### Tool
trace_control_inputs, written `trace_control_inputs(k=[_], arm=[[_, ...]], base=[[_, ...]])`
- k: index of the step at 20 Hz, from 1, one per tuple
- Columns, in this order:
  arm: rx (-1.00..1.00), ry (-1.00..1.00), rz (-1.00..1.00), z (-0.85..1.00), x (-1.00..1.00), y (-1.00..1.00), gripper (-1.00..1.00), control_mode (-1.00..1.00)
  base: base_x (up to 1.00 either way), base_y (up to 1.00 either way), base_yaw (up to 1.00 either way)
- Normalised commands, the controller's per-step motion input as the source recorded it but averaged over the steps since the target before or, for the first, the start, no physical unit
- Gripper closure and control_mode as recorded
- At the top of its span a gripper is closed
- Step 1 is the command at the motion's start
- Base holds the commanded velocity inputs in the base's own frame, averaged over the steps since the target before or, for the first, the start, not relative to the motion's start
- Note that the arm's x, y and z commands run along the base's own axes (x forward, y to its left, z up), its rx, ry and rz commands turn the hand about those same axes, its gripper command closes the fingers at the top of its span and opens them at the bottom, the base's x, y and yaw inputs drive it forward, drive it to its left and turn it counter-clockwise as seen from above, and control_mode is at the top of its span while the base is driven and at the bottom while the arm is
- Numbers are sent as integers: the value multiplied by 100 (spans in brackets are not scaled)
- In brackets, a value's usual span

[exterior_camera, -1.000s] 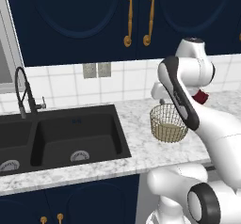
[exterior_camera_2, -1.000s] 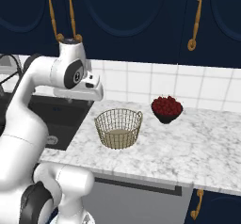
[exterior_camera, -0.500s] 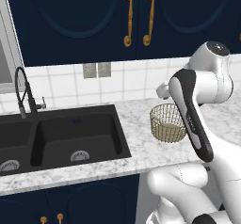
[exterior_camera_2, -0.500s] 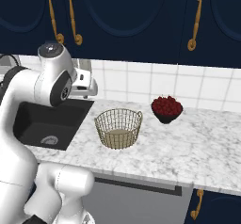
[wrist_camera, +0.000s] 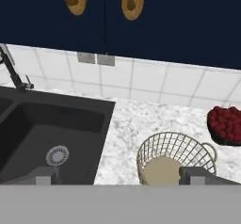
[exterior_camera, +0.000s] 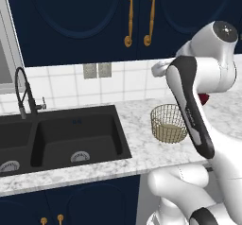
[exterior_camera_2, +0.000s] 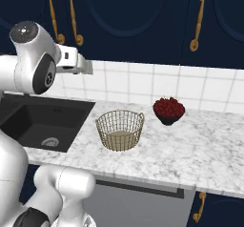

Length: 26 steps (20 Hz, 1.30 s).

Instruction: Open the cabinet, pick up the bread from the cabinet and place it in the basket. Then move the basket to the dining counter.

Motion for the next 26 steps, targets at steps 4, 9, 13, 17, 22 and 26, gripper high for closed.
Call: trace_control_inputs(k=[4,9,13,17,22,26], arm=[[0,-45,-3,34,26,50,-100,-100],[0,-45,-5,20,9,21,-100,-100],[0,-1,-2,75,8,4,-100,-100],[1,5,0,73,12,0,-100,-100],[2,1,0,27,48,-3,-100,-100],[5,8,0,20,69,-8,-100,-100]], base=[[0,0,0],[0,0,0],[0,0,0],[0,0,0],[0,0,0],[0,0,0]])
